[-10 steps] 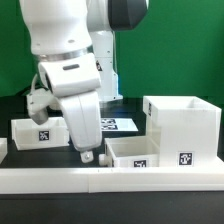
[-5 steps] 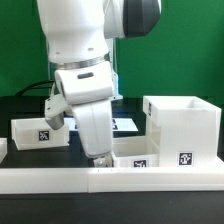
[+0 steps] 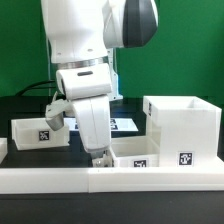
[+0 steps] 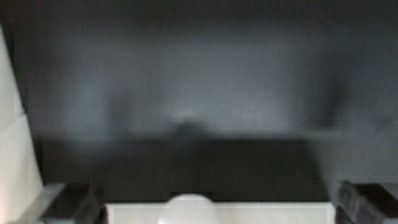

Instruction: Assemble drawer

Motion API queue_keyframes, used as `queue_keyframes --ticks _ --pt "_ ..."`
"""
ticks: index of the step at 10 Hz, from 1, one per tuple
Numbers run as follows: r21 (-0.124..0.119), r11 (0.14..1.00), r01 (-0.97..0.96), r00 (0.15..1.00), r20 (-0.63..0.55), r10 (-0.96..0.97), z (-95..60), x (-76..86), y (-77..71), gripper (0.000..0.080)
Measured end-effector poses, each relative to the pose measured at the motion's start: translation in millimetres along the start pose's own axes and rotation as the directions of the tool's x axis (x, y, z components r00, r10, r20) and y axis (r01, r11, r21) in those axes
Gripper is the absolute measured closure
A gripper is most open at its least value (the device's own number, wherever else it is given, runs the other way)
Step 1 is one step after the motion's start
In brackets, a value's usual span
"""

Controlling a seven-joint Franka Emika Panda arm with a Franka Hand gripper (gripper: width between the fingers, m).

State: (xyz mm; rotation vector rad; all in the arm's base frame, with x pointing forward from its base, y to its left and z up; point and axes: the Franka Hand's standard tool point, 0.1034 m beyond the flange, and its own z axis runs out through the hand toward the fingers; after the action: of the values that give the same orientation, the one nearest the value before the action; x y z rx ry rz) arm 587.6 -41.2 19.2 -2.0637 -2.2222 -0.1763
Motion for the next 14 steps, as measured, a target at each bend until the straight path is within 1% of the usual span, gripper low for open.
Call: queue_keyframes --ticks 2,5,6,8,10,13,14 --pt "0.004 1.000 -0.008 1.000 -0.005 0.008 2.3 12.5 1.2 0.0151" --pt "0.005 1.000 -0.022 1.000 0.000 0.022 3.7 23.5 3.0 0.0151" --pt "0.005 0.999 -0.032 0.999 -0.001 0.032 4.4 26.0 2.8 0.0151" --pt "0.006 0.999 -0.035 0.999 0.000 0.035 4.8 23.9 2.2 0.0151" --pt "0.008 0.999 -0.033 0.999 -0.001 0.033 5.7 25.6 1.4 0.0151" --pt "0.012 1.000 -0.009 1.000 -0.012 0.009 7.5 40.5 1.6 0.0151" --pt "0.012 1.000 0.004 1.000 -0.014 -0.004 7.9 47.8 2.6 0.0151"
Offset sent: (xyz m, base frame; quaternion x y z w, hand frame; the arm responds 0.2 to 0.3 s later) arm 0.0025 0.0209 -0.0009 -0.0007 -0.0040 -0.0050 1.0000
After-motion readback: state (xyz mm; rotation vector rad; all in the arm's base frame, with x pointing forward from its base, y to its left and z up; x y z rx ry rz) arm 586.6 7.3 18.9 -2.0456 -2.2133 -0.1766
